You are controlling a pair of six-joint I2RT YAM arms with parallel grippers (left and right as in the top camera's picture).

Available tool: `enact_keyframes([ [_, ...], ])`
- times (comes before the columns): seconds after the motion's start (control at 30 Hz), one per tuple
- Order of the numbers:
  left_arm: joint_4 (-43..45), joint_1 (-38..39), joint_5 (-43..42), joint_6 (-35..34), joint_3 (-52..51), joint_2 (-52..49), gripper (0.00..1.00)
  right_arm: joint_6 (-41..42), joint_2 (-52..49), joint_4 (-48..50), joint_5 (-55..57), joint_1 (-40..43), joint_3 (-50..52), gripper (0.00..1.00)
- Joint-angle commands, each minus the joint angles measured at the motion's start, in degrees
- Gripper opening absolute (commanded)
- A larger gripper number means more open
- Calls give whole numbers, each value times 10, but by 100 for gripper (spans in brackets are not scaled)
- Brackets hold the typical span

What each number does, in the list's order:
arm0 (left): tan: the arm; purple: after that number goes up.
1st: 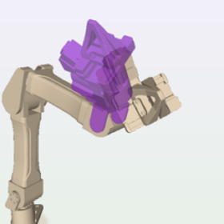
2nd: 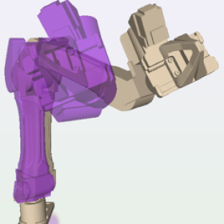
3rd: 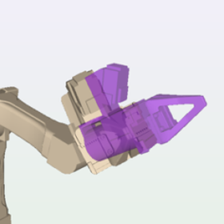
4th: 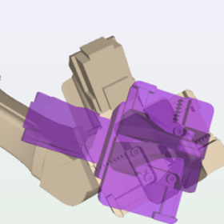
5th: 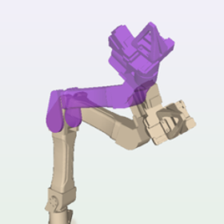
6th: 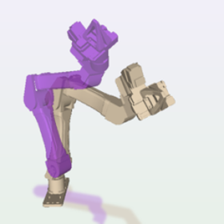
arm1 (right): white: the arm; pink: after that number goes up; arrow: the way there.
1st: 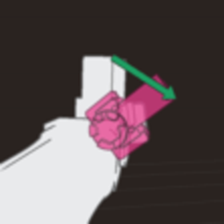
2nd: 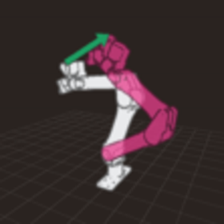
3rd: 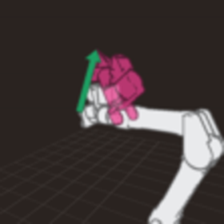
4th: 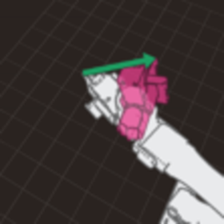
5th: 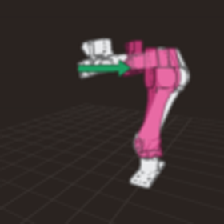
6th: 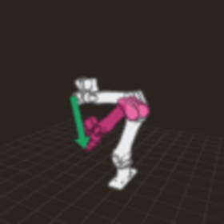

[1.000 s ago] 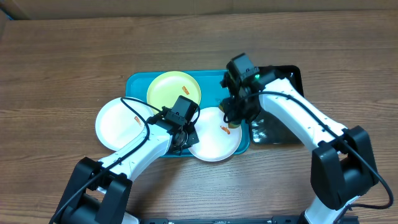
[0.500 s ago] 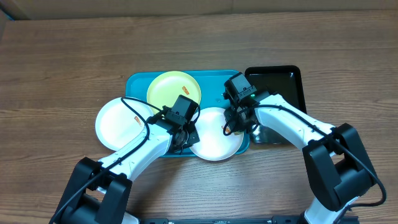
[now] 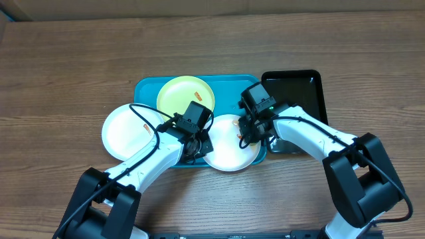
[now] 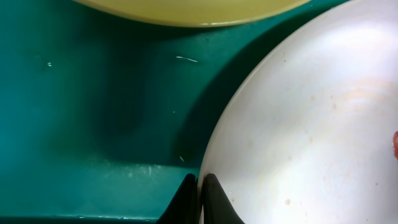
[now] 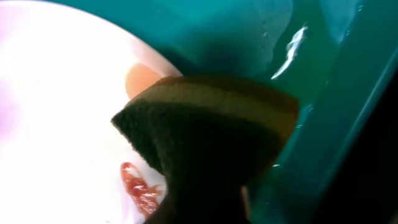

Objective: Clean dirty plates on tray and stack at the side
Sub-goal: 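Wipe the front white plate with the sponge in the right gripper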

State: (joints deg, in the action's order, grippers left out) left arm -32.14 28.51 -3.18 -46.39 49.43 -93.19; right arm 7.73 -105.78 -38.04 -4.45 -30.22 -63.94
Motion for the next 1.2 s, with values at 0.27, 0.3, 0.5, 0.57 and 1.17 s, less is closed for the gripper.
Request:
enact_keyframes([
  [0.27,-7,4,-8,8,-13,-23,4,-2,2,12,8,-33,19,20],
  [0.3,-7,4,-9,10,-13,-23,4,-2,2,11,10,-33,19,19],
  [0.5,-7,4,-9,10,-13,-23,4,-2,2,12,23,-33,21,14],
  [0.57,-6,4,-9,10,-13,-23,4,-2,2,13,40,-33,26,12],
  [1.17,-6,4,-9,12,-13,-23,4,-1,2,29,-194,-35,57,9],
])
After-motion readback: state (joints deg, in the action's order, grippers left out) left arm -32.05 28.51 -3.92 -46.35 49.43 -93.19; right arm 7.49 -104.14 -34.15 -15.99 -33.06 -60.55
